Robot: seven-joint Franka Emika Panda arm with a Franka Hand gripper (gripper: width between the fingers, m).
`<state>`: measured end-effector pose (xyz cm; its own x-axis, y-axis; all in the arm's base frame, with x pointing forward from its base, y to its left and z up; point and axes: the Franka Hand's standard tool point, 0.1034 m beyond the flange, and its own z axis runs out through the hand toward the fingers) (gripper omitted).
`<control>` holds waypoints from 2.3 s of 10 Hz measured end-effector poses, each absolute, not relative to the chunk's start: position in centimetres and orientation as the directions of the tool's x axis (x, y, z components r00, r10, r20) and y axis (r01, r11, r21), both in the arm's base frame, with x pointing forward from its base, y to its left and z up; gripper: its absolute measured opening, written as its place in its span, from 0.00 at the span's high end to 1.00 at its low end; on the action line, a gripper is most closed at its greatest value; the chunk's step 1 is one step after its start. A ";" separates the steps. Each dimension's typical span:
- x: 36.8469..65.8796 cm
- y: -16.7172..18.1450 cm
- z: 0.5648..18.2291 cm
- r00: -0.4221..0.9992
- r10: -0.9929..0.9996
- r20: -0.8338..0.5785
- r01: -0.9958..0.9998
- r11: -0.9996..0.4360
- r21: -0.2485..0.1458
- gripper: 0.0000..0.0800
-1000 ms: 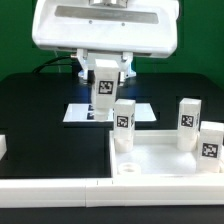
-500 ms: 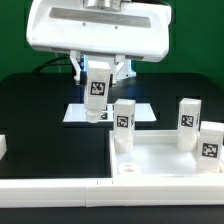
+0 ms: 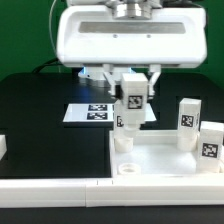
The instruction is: Assemble square table
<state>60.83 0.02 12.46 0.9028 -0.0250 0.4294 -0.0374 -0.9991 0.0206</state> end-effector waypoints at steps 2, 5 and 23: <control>60.8 -0.1 12.4 0.903 -0.028 0.428 -0.041 -0.999 0.021 0.65; 61.0 0.3 10.4 0.900 -0.021 0.436 -0.042 -0.998 0.038 0.65; 62.0 -0.3 6.8 0.906 -0.016 0.423 -0.048 -0.997 0.064 0.24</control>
Offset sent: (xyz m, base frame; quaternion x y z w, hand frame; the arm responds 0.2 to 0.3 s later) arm -0.0002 0.0143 -0.0242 -0.0003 0.0532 0.0132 0.9985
